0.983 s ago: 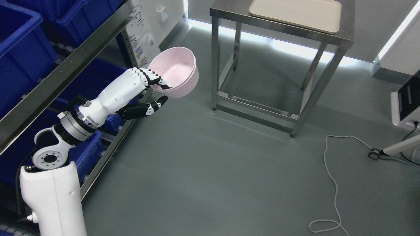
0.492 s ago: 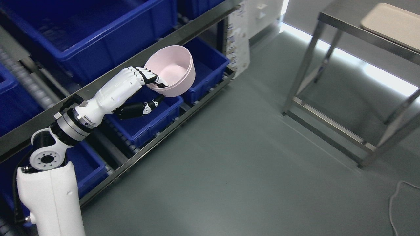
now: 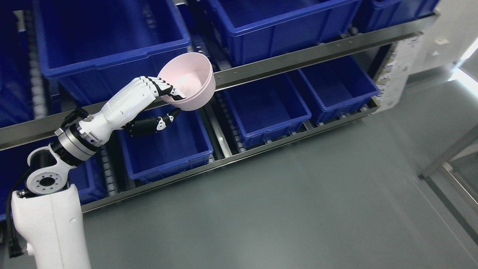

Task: Stack pink IKEA bowls on left shelf middle
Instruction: 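Carry the stacked bowls toward the blue bins on the shelf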

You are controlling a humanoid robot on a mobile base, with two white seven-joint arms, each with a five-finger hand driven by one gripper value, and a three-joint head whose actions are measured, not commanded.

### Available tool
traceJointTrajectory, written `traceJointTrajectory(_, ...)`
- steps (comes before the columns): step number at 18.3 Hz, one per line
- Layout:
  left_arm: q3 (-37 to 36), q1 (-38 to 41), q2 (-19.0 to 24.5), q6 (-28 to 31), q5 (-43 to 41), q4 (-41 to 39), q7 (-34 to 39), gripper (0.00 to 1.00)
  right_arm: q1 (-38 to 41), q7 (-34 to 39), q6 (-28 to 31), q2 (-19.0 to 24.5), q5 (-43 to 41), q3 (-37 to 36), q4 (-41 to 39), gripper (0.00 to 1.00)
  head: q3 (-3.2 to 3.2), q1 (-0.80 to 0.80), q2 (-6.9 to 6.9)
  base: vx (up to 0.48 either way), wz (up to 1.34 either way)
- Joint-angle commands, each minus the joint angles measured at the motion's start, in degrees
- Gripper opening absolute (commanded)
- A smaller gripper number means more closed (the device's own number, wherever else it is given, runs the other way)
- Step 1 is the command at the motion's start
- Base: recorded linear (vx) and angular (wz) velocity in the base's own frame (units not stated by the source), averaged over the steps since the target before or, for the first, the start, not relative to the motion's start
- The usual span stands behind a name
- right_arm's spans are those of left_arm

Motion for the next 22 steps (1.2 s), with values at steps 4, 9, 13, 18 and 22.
traceJointTrajectory(4, -3.5, -13.4, 0.2, 1.4, -5.1, 3.7, 1.9, 0.02, 1.7, 0.0, -0.1, -1.0, -0.3, -0.7, -1.9, 1.00, 0.00, 0.00, -0.02, -0.030, 0.68)
traceJointTrajectory(9, -3.8, -16.4, 0.6, 1.5, -15.2, 10.3, 7.5, 0.02, 1.7, 0.0, 0.0, -1.0, -0.3, -0.6, -1.9, 1.00, 0.00, 0.00, -0.02, 0.043, 0.30)
traceJointTrajectory(13, -5.2, -19.3, 0.9, 1.5, -19.8, 14.9, 9.4, 0.02, 1.7, 0.0, 0.0, -1.0, -0.3, -0.6, -1.9, 1.00, 0.00, 0.00, -0.02, 0.068, 0.12)
traceJointTrajectory(18, -4.8, -18.4, 4.0, 1.9, -20.9, 17.0, 11.6, 0.02, 1.7, 0.0, 0.0, -1.0, -0.3, -0.7, -1.9, 1.00, 0.00, 0.00, -0.02, 0.094, 0.10)
traceJointTrajectory(22, -4.5, -21.0, 5.3, 2.2, -20.9, 21.4, 12.4, 0.03, 1.7, 0.0, 0.0, -1.0, -0.3, -0.6, -1.9, 1.00, 0.00, 0.00, -0.02, 0.145, -0.04)
